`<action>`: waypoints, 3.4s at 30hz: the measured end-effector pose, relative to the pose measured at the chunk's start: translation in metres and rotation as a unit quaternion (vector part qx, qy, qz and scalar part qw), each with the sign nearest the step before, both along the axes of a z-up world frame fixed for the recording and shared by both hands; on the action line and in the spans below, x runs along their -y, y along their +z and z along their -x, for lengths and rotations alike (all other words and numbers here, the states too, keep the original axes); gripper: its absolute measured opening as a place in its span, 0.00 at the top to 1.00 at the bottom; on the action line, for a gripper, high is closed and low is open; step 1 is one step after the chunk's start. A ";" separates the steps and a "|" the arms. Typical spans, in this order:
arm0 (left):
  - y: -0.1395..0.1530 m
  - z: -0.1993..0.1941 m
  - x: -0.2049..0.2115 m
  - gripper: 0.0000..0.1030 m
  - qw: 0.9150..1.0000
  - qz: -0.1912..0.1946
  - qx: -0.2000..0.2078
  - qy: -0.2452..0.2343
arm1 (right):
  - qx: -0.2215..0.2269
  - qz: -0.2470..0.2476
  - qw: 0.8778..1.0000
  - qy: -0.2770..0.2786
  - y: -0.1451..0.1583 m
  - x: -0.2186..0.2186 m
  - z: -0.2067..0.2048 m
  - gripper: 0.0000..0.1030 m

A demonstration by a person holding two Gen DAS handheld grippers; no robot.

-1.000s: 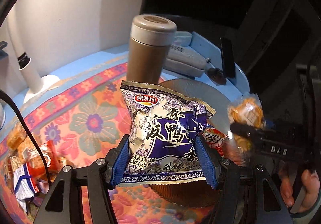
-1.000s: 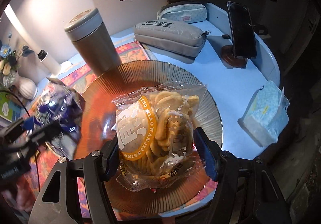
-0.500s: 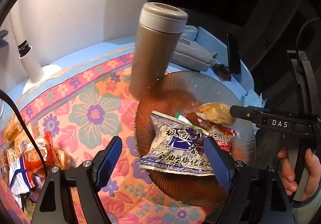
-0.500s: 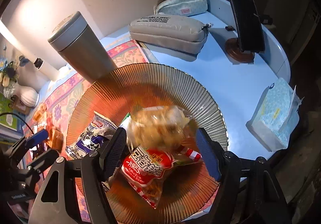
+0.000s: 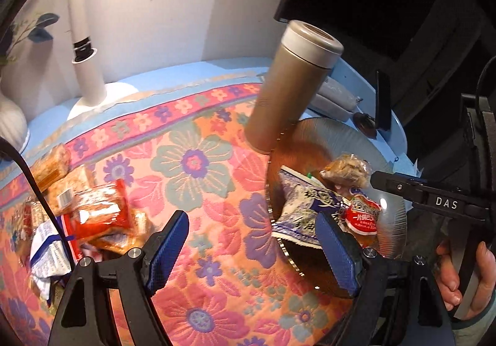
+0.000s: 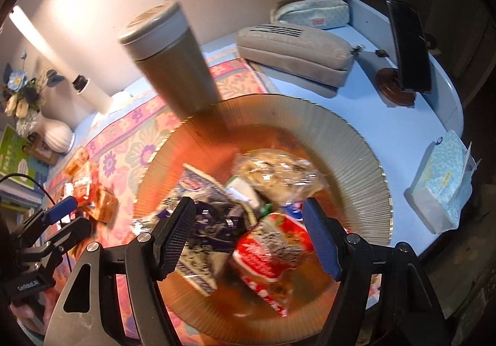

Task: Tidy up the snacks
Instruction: 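Move both tools back toward the bread packs, then grasp a barcoded bread pack with left tool while right grasps red bread pack, then carry both bread packs over the glass bowl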

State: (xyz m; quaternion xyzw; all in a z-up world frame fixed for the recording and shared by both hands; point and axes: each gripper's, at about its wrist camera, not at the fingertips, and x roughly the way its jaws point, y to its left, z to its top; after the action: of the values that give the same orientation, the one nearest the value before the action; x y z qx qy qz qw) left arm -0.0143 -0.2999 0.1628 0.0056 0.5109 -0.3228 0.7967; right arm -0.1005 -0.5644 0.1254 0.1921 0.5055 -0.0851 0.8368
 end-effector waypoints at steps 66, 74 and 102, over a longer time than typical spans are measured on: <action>-0.123 -0.226 -0.179 0.19 0.972 -0.058 -0.162 0.160 | -0.075 0.142 0.826 0.541 -0.070 -0.309 -0.175 0.31; -0.117 -0.219 -0.187 0.24 0.977 -0.034 -0.138 0.158 | -0.077 0.036 0.853 0.515 -0.069 -0.282 -0.195 0.50; -0.004 -0.146 -0.199 0.25 0.987 0.013 -0.047 0.152 | 0.011 -0.036 0.942 0.333 -0.002 -0.216 -0.120 0.51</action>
State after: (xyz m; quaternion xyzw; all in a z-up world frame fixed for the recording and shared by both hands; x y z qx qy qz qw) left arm 0.1320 -0.1011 0.1587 -0.0969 0.5383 -0.2047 0.8117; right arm 0.0194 -0.3487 0.1236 0.0432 0.5341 0.2191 0.8154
